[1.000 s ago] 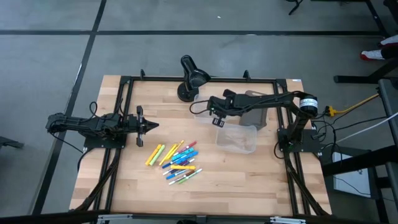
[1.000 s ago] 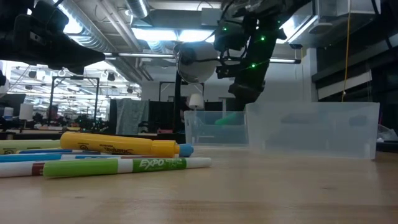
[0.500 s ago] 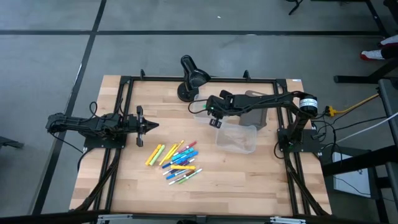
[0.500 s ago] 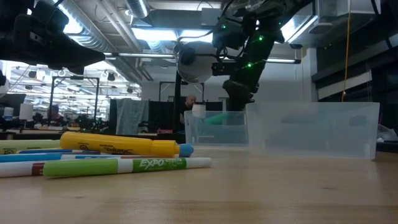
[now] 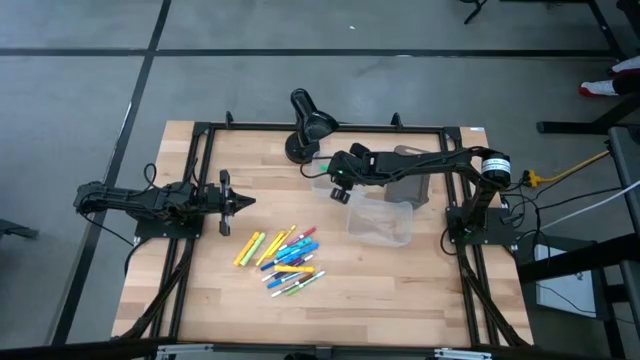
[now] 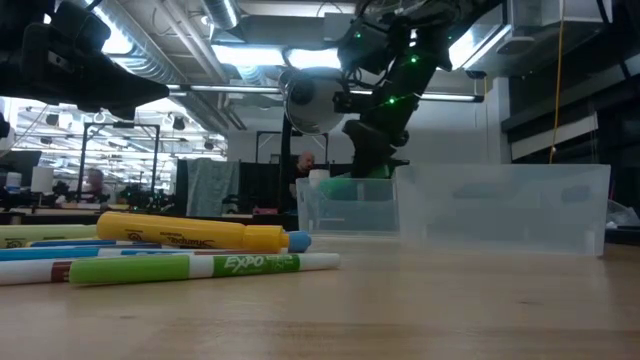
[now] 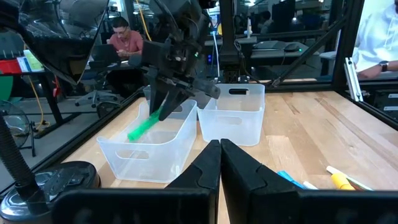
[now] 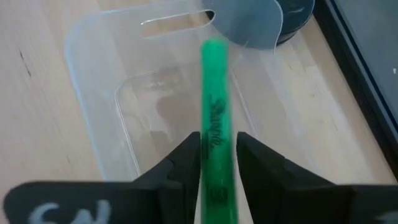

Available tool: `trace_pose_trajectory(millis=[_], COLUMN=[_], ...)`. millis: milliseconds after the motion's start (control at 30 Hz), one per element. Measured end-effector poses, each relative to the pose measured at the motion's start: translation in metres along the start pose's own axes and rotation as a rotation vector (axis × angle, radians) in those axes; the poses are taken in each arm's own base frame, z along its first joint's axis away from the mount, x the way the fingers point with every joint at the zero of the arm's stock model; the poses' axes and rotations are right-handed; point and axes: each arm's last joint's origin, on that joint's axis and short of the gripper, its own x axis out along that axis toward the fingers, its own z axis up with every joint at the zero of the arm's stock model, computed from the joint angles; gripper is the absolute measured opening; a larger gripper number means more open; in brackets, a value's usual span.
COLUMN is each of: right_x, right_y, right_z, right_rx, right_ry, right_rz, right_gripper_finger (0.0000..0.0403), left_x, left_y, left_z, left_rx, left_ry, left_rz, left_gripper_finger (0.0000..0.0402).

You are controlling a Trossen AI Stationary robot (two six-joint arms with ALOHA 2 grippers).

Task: Pick & Place Markers
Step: Put the green highlighter pen into the top transparent bin, then put the bottom yellow highlighter pen into the top transparent bin

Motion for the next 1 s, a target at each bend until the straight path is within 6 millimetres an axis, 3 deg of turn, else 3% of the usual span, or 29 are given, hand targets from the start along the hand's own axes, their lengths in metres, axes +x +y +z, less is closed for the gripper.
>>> trace_pose_trajectory(millis=[533,1000], right_x=[0.000,-0.012], right_y=[0.001,0.027], right_z=[0.003,0.018], right_rx=[0.102,0.108], right_ry=[-0.026,-0.213], right_rz=[0.003,0.069], right_gripper_finger=[0.0108,0.0108], left_x=[0.000,0.000], left_y=[0.000,0.000], left_z=[0.000,0.000], left_rx=[0.000,0.000], left_ry=[0.000,0.000], left_rz=[0.000,0.000], left_gripper_finger=[0.0006,0.0006])
